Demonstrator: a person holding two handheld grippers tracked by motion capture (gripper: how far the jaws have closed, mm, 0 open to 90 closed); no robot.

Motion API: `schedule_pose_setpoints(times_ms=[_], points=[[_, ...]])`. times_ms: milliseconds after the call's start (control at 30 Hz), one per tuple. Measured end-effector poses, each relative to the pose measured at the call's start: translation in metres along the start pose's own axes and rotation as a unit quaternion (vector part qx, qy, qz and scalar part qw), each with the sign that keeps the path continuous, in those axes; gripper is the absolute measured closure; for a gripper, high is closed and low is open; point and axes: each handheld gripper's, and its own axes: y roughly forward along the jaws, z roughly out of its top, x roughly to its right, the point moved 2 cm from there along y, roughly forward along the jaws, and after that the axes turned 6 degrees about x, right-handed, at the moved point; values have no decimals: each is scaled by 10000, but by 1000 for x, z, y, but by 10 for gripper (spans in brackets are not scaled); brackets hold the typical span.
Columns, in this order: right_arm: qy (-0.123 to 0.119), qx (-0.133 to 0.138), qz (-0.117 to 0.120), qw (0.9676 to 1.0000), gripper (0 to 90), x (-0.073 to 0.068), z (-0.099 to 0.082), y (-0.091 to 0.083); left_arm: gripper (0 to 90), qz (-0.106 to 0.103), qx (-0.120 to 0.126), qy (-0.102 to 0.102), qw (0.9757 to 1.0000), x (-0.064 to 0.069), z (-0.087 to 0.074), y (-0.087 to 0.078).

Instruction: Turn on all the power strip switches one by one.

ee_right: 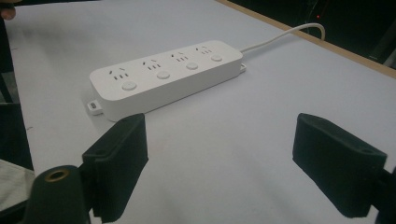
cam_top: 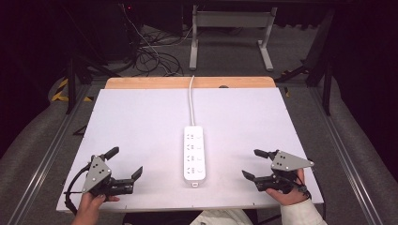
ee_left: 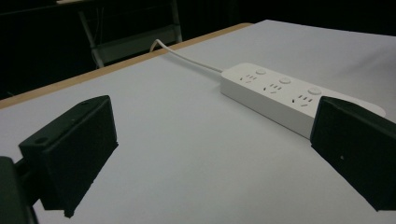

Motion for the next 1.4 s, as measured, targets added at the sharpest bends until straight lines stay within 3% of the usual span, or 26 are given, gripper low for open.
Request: schedule_pose_setpoints(times_ms=[100,333,467,667,833,1067,1400], points=[[-28,-40,7,10000,185,-1,0,1,10,26,7,97,9999,0,1,-1],[-43,-154,-7,9999,192,-5,1,3,11,39,5,-93,9999,0,2,-2],[-49,-185,28,9998,246,-6,2,5,11,60,30,-167,9998,-1,2,-3],[-19,-122,225,9997,325,-7,4,6,12,121,5,117,9999,1,2,-3],[62,-156,257,9995,381,-6,7,6,12,133,0,131,9998,2,2,-3],[190,-46,301,9994,380,-6,14,5,12,151,-12,25,9999,0,2,-4],[102,-109,446,9989,375,-5,32,16,12,147,-18,-20,9999,-1,1,-4]])
